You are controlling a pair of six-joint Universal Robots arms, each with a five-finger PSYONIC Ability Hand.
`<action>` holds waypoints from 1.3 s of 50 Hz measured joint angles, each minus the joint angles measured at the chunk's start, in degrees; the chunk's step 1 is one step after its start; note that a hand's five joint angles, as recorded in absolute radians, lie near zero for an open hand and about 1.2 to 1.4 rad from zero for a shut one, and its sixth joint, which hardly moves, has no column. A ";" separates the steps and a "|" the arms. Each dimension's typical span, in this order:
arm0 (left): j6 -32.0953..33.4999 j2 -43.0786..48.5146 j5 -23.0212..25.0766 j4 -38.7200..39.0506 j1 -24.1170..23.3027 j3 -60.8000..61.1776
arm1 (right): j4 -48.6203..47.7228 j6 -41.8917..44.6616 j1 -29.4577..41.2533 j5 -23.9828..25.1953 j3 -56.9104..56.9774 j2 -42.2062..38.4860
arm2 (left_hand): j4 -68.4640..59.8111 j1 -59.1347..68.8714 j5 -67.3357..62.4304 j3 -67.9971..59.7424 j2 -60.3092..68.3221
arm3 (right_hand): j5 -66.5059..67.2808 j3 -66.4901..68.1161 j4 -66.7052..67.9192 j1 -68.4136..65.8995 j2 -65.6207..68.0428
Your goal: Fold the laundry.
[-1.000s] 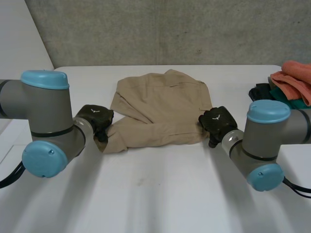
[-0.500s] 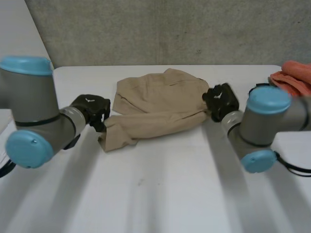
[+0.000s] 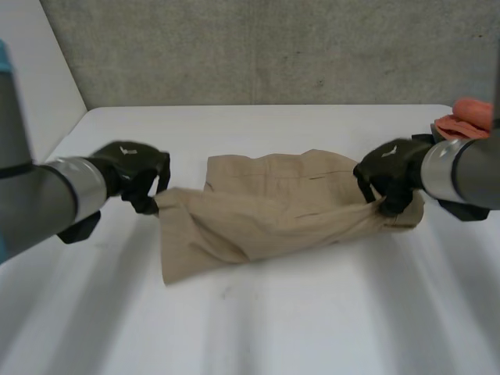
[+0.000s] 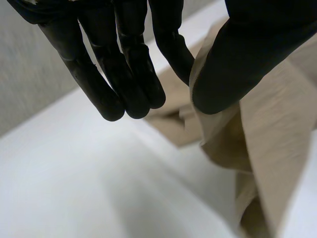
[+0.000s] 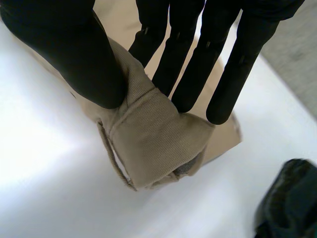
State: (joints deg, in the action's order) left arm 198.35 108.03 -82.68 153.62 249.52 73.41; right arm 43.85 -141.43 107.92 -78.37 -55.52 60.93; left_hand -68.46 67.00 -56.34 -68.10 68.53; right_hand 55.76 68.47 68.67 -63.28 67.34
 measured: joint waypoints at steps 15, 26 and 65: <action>-2.98 13.11 -2.44 21.65 -0.24 -28.18 | -37.58 -3.75 5.50 -9.84 14.39 -9.20 | -0.01 0.00 0.00 -0.04 0.03 | 0.00 0.00 0.02 -1.21 0.00; -6.29 9.19 -4.96 40.62 1.44 -33.48 | -69.70 -11.91 6.22 -10.06 16.07 -7.47 | -0.02 0.00 -0.76 -0.04 0.03 | 2.30 0.00 0.03 -1.64 -0.05; 7.98 -1.08 1.80 8.00 0.05 16.75 | -25.01 0.48 3.02 -1.45 -19.88 -0.05 | -0.20 0.00 -0.76 -0.07 0.08 | 2.30 0.10 0.07 -1.64 -0.05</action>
State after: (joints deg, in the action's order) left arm 206.32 106.95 -80.88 161.61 249.56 90.16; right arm 18.83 -140.95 110.93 -79.82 -75.41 60.88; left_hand -68.66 67.00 -57.10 -68.17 68.62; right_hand 58.06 68.57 68.74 -64.92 67.29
